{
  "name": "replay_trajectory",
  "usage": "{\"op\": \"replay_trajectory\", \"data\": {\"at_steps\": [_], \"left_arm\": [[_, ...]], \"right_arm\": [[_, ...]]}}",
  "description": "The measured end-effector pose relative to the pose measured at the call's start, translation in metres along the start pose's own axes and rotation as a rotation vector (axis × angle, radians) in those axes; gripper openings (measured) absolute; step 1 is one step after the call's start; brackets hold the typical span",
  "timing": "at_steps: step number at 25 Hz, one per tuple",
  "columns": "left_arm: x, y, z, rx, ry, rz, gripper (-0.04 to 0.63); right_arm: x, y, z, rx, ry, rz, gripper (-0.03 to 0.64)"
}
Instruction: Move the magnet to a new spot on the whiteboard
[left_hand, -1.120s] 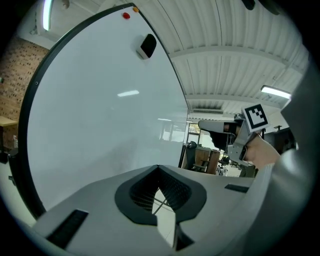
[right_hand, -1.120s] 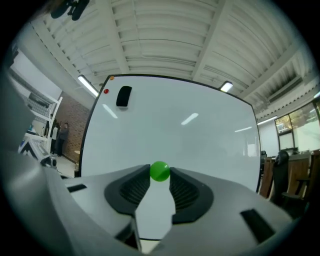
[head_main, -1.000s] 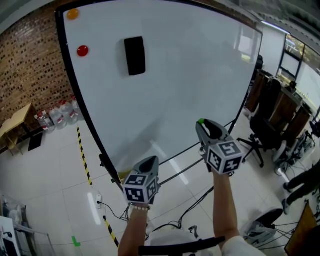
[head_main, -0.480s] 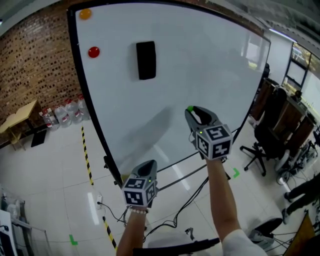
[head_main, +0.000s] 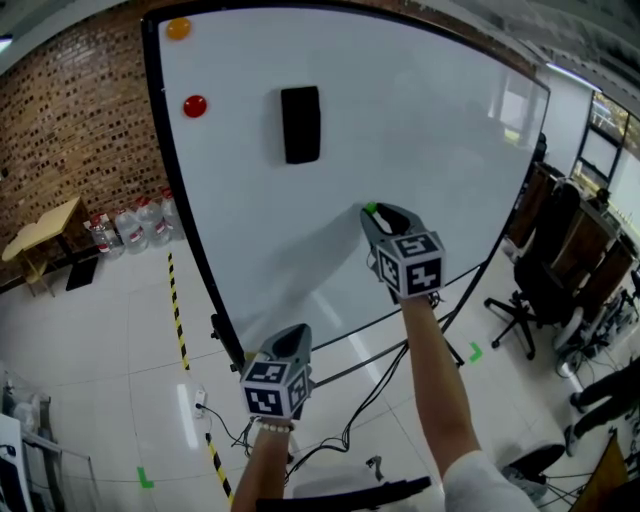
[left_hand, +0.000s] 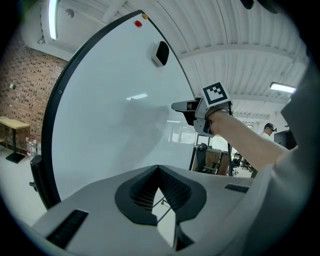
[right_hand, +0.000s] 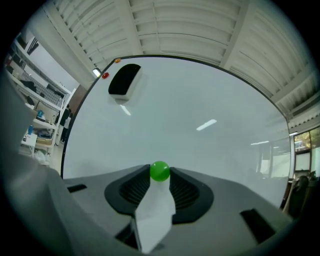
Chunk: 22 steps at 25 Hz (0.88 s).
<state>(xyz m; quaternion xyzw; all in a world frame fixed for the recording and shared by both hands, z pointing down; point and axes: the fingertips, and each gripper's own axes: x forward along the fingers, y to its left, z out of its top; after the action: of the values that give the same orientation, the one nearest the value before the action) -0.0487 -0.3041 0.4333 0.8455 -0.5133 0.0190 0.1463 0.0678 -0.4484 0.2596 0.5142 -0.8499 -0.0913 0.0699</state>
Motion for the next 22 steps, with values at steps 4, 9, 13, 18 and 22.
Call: {"op": "replay_trajectory", "data": {"at_steps": [4, 9, 13, 18, 22], "left_arm": [[-0.001, 0.003, 0.000, -0.001, 0.002, 0.010, -0.002], [0.000, 0.003, -0.005, -0.010, 0.014, 0.013, -0.002], [0.000, 0.004, -0.008, -0.016, 0.016, 0.016, -0.002], [0.000, 0.007, -0.009, -0.021, 0.017, 0.021, -0.002], [0.001, 0.005, -0.009, -0.023, 0.022, 0.014, -0.003]], "right_arm": [[0.011, 0.000, -0.002, 0.000, 0.015, 0.004, 0.133], [0.016, 0.000, -0.004, 0.002, 0.025, 0.014, 0.133], [0.020, 0.001, -0.005, -0.003, 0.030, 0.016, 0.134], [0.021, -0.001, -0.006, -0.018, 0.035, 0.013, 0.142], [0.016, -0.002, -0.006, -0.026, 0.032, 0.001, 0.163]]}}
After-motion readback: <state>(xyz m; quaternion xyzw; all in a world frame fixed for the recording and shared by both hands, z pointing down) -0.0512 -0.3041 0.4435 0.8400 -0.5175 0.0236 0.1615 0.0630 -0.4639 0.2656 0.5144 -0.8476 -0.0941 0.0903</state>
